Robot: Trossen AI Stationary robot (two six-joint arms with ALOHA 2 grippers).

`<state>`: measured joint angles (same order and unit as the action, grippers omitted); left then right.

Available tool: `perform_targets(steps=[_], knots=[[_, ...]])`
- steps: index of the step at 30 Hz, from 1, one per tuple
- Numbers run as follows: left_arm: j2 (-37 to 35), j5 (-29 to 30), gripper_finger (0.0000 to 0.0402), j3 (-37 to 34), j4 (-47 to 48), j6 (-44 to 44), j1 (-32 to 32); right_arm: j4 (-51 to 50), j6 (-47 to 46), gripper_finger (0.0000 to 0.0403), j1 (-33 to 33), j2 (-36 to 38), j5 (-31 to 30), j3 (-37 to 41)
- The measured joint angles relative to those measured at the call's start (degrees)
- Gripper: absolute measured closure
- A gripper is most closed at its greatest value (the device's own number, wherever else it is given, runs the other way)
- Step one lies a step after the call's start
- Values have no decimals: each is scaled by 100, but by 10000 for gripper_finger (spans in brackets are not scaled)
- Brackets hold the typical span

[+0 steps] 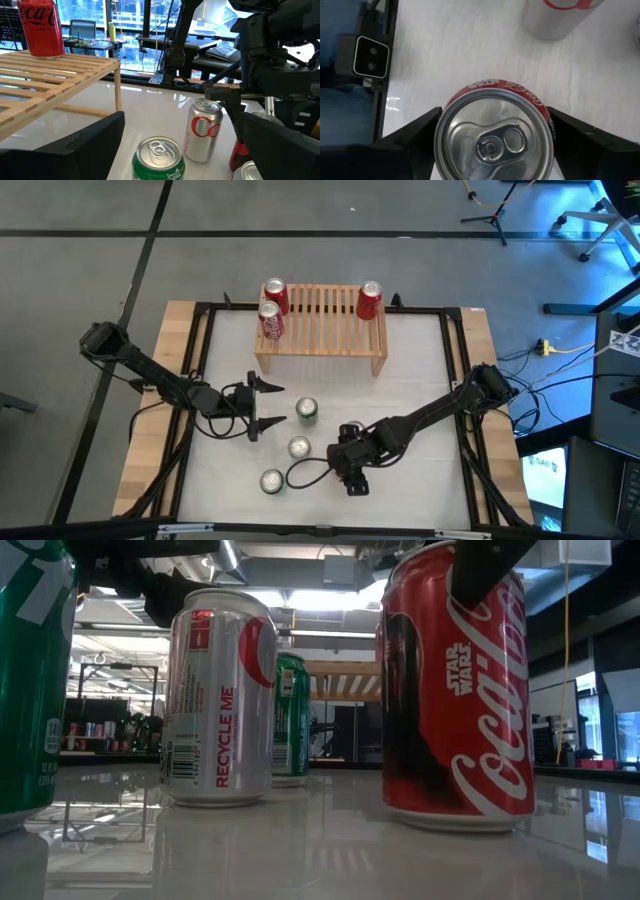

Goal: Place canned beverage on shelf
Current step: Put the red white soda can on the shelf

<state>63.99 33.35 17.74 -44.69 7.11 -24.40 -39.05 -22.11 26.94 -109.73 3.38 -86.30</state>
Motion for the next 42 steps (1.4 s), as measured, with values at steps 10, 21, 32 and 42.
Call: perform_targets(steps=[10,21,32,42], knots=[[0,2,20,0,0,7,-2,-651,-11,97,4,72,79,-551],[0,2,20,0,2,17,-2,-1858,162,99,-22,81,220,-2147],[0,0,20,0,2,22,-2,-3226,492,97,-496,87,227,-3757],[0,1,20,0,2,22,-2,-4267,1068,97,-1497,98,225,-4311]])
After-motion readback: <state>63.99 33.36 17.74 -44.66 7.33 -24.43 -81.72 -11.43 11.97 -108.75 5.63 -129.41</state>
